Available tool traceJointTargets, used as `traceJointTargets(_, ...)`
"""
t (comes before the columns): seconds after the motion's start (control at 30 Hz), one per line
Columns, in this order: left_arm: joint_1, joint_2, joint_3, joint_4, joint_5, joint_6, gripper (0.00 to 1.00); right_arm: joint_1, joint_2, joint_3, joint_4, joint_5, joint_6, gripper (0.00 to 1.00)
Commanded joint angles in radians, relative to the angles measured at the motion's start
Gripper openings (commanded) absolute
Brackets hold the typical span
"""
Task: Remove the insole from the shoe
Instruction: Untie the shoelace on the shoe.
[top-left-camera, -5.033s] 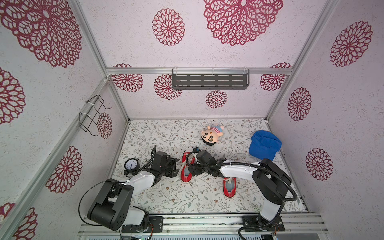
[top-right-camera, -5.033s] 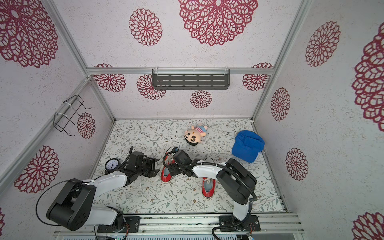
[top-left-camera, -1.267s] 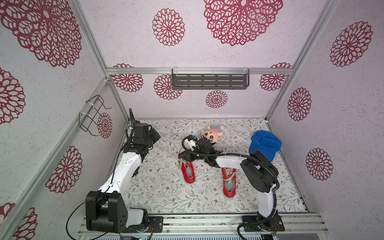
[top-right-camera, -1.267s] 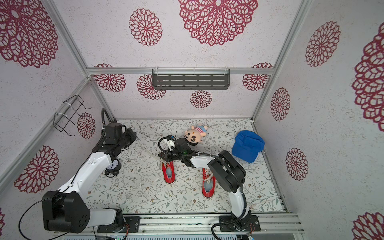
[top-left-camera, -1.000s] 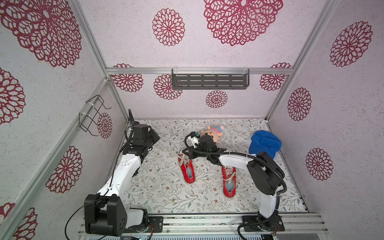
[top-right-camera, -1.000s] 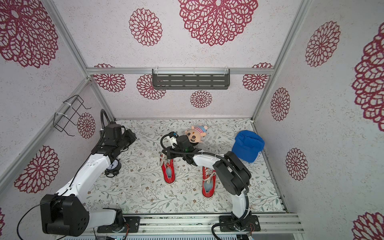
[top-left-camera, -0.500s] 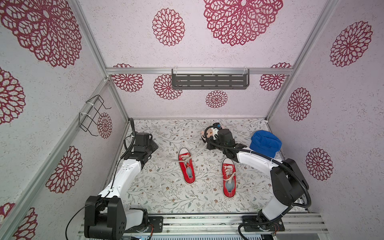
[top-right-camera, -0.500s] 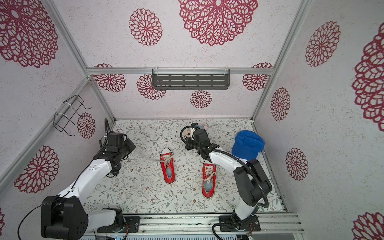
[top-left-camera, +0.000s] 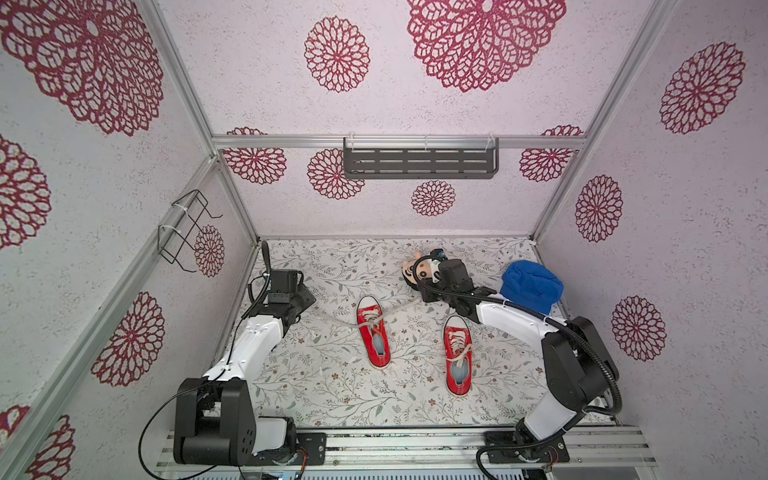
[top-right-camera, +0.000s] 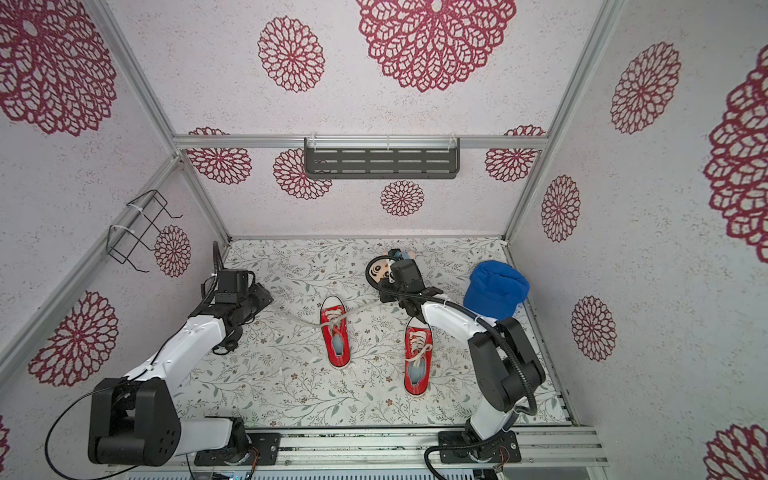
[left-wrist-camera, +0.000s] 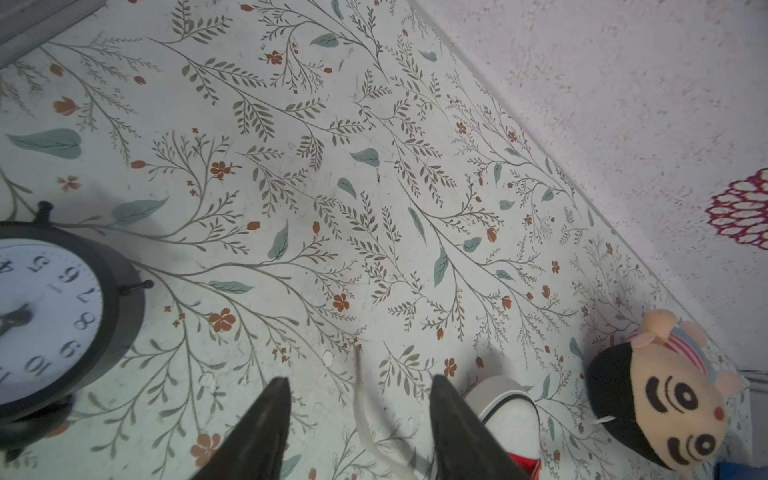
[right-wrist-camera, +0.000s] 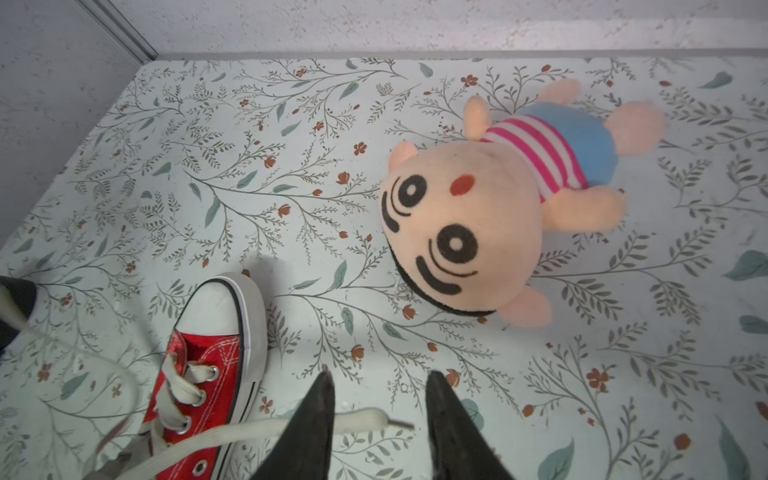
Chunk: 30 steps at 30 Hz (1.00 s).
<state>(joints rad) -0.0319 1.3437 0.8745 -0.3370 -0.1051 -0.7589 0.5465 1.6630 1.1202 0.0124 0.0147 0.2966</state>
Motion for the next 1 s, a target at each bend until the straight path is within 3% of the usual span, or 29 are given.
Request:
traceJointTargets(0.0, 0.020, -0.078, -0.005, -0.033, 0.012, 0.084, 0.67, -0.006, -0.060, 0.053, -0.066, 0.047, -0.093, 0.57)
traceJointTargets(0.07, 0.020, -0.148, -0.033, -0.032, 0.059, 0.116, 0.69, -0.006, -0.103, 0.049, -0.084, 0.062, -0.138, 0.66)
traceJointTargets(0.2, -0.008, -0.271, -0.137, 0.040, 0.278, 0.102, 0.66, 0.019, -0.186, -0.023, -0.058, -0.082, -0.170, 0.71)
traceJointTargets(0.3, -0.122, -0.296, -0.234, 0.153, 0.394, 0.032, 0.63, 0.104, -0.213, -0.111, 0.001, -0.152, -0.146, 0.74)
traceJointTargets(0.4, -0.281, -0.254, -0.292, 0.250, 0.413, -0.043, 0.62, 0.201, -0.200, -0.196, 0.116, -0.170, -0.070, 0.75)
traceJointTargets(0.53, -0.409, -0.164, -0.307, 0.314, 0.362, -0.096, 0.61, 0.284, -0.121, -0.235, 0.239, -0.172, 0.001, 0.74)
traceJointTargets(0.67, -0.433, -0.062, -0.303, 0.403, 0.378, -0.130, 0.57, 0.318, -0.036, -0.211, 0.271, -0.169, 0.021, 0.70)
traceJointTargets(0.97, -0.444, 0.077, -0.262, 0.417, 0.381, -0.115, 0.45, 0.330, 0.044, -0.197, 0.287, -0.127, 0.043, 0.65)
